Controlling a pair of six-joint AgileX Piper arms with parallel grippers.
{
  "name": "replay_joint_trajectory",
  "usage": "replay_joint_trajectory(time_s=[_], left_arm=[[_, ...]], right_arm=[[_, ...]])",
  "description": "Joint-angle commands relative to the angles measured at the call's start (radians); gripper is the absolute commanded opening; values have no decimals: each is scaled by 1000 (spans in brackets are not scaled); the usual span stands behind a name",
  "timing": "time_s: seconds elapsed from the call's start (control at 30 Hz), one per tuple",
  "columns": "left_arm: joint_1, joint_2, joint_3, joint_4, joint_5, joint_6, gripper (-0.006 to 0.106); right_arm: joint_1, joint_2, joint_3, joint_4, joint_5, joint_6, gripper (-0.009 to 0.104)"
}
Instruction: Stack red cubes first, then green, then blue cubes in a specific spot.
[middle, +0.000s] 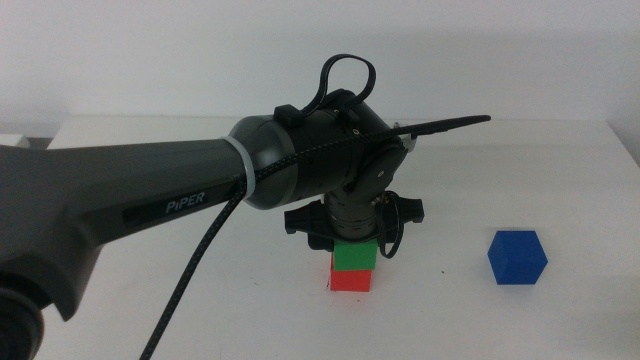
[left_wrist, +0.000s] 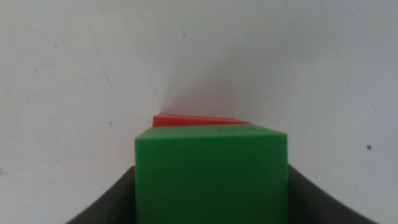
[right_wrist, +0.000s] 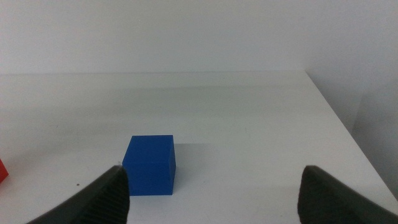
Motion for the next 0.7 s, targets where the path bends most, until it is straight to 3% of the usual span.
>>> replay_joint_trajectory(time_s=[0.0, 0.27, 0.57, 0.67], left_arm=[[1, 11, 1, 9, -16, 17, 46], [2, -19, 0, 42, -23, 176, 94], [2, -363, 0, -1, 55, 455, 94], [6, -527, 17, -33, 127, 707, 94]], right_arm=[[-7, -5, 4, -11, -5, -8, 93], [-7, -5, 4, -11, -5, -8, 93], [-7, -5, 4, -11, -5, -8, 93], [-7, -5, 4, -11, -5, -8, 93]])
